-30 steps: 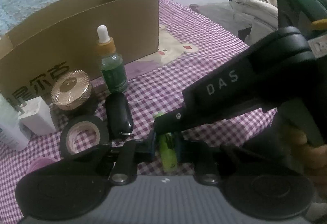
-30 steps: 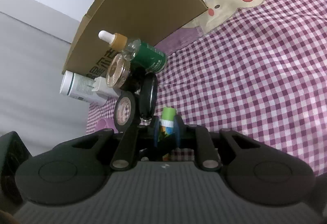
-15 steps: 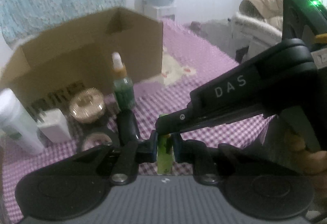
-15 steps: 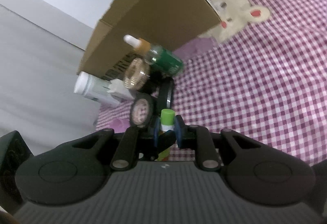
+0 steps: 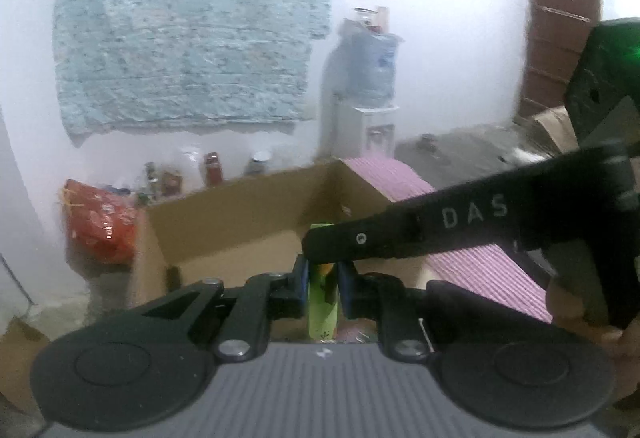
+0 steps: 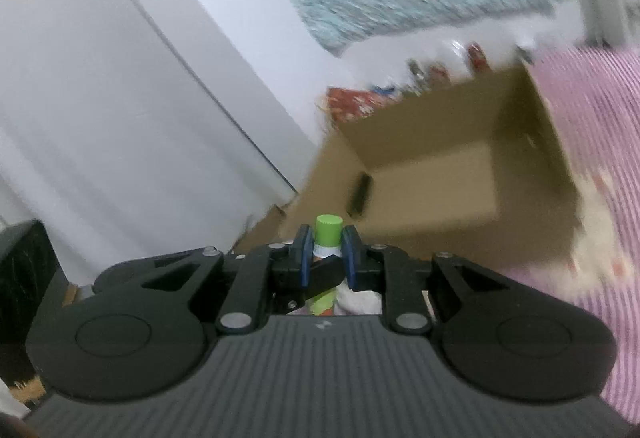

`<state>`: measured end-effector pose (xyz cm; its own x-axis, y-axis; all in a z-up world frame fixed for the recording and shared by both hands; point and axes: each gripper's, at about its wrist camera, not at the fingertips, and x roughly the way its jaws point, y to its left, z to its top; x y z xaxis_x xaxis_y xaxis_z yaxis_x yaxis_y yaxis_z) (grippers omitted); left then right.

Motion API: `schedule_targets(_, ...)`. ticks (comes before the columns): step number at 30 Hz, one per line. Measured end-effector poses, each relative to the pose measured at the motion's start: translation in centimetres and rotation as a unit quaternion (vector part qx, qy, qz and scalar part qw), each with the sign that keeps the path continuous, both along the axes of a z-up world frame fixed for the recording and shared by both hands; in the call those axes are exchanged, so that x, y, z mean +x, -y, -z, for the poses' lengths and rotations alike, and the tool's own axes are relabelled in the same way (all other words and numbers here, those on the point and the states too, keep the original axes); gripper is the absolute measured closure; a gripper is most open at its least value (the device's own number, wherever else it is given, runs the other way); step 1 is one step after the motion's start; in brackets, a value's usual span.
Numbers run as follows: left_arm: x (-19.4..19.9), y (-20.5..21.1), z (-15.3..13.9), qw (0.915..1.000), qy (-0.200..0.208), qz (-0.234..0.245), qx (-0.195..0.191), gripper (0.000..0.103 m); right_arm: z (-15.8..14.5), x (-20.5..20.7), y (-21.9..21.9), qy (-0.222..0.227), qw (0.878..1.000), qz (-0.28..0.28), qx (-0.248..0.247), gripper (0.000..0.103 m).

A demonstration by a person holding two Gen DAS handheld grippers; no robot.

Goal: Organize rigid objects
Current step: 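Carry the lime-green stick into the box beside the black cylinder, release, then return the right gripper and grasp the pink plastic lid by its rim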

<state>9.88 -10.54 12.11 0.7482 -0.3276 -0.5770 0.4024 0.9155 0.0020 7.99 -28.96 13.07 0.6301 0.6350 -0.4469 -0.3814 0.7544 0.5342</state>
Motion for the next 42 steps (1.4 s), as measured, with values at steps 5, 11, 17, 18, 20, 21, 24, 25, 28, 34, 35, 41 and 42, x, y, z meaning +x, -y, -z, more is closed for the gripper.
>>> schedule_targets(5,6.3,-1.9,0.7,0.9984,-0.045,-0.034,0.009,0.087,-0.7,7.3,-3.1,-0.022,0.999,-0.023,-0.011,0.087)
schedule_targets(11,13.2,-3.4,5.4,0.9881,-0.141,-0.053,0.029,0.087,4.0,16.4,-5.0,-0.149,0.988,-0.042,0.014,0.086)
schedule_targets(17,15.4,-4.6,8.3,0.9784,-0.188,-0.053,0.066,0.084,8.6,21.0,-6.5,-0.237,0.970,-0.046,0.022,0.085)
schedule_targets(18,15.1,-4.6,8.5,0.9787,-0.185,-0.054,0.072,0.082,9.0,21.4,-6.6,-0.245,0.968,-0.046,0.025,0.084)
schedule_targets(20,15.0,-4.5,8.6,0.9793,-0.179,-0.052,0.078,0.072,9.5,22.0,-6.8,-0.256,0.965,-0.045,0.030,0.078)
schedule_targets(21,14.8,-4.6,8.5,0.9803,-0.173,-0.054,0.079,0.066,9.6,22.3,-6.9,-0.259,0.964,-0.046,0.029,0.075)
schedule_targets(24,14.1,-4.6,8.0,0.9828,-0.155,-0.055,0.083,0.064,9.4,21.6,-7.1,-0.258,0.964,-0.050,0.030,0.072)
schedule_targets(25,14.0,-4.5,7.9,0.9836,-0.151,-0.055,0.082,0.062,9.1,21.1,-7.0,-0.255,0.965,-0.050,0.030,0.072)
schedule_targets(28,13.2,-4.4,6.8,0.9867,-0.132,-0.056,0.077,0.049,8.3,20.0,-6.3,-0.241,0.969,-0.047,0.034,0.071)
schedule_targets(34,9.6,-4.9,3.2,0.9952,-0.070,-0.049,0.048,0.026,4.1,15.9,-3.7,-0.168,0.985,-0.034,0.033,0.059)
schedule_targets(35,9.2,-5.1,2.6,0.9963,-0.060,-0.047,0.041,0.023,3.2,14.9,-3.1,-0.151,0.987,-0.031,0.031,0.056)
schedule_targets(41,3.5,-5.8,-1.0,0.9991,0.010,-0.041,0.007,0.011,-2.1,7.7,0.9,-0.039,0.999,-0.011,0.008,0.031)
schedule_targets(42,2.6,-5.8,-1.4,0.9990,0.016,-0.042,0.003,0.011,-2.7,6.1,2.3,-0.021,1.000,-0.006,0.003,0.020)
